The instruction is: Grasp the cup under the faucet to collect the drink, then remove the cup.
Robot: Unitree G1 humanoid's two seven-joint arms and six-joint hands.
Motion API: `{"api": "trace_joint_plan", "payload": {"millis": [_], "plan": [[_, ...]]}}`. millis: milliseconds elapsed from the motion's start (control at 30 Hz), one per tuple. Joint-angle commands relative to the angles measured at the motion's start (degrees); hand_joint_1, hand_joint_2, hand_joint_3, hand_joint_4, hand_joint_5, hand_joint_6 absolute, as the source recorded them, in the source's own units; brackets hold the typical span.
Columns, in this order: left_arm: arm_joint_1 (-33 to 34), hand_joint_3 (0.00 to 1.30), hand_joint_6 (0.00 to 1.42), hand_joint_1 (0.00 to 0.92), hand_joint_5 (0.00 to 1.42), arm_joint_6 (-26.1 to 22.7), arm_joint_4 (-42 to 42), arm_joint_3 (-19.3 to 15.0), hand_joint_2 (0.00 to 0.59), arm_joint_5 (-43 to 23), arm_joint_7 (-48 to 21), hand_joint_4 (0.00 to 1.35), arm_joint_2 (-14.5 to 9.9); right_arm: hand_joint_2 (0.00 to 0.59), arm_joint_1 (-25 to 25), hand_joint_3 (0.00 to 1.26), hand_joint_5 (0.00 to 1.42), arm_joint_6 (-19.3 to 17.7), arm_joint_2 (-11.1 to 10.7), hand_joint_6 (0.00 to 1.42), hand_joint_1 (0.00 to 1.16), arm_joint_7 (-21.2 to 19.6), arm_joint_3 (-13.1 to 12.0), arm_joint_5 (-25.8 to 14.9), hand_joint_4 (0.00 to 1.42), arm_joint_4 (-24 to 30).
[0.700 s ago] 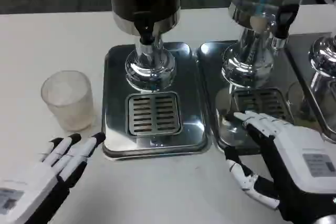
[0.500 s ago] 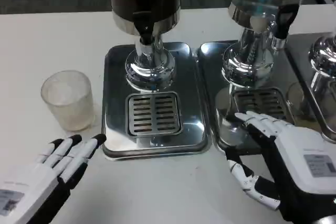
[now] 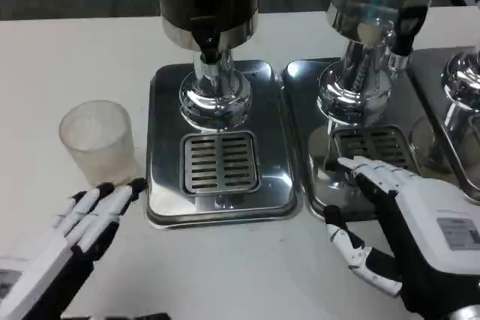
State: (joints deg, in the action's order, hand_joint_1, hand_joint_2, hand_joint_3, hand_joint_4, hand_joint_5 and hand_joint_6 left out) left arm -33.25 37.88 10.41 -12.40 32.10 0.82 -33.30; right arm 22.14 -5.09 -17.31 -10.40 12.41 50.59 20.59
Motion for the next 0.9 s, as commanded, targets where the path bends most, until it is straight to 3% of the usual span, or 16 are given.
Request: {"api": "trace_joint_plan", "payload": {"millis": [33,467,900], "plan": [[4.45,0.0,0.11,0.0,0.0,1.28,-4.9,-0.63,0.006,-5.01,0.95,0.0,0.23,0.437,-0.68,0.27,0.22,0.97,0.99,0.22,0.35,0.61,0.43,0.01,0.21,0.46],[19.66,0.0,0.18,0.0,0.0,-3.99,-17.42,2.39,0.0,-7.39,0.59,0.0,0.85,0.437,-0.82,0.27,0.23,2.0,3.17,0.23,0.35,0.14,2.04,0.71,0.23,0.39],[31.65,0.0,0.21,0.0,0.06,-1.68,-34.09,3.26,0.0,-4.84,10.35,0.0,-1.28,0.437,-2.41,0.28,0.25,2.31,5.0,0.25,0.35,-0.52,3.69,0.73,0.26,-1.15]]}}
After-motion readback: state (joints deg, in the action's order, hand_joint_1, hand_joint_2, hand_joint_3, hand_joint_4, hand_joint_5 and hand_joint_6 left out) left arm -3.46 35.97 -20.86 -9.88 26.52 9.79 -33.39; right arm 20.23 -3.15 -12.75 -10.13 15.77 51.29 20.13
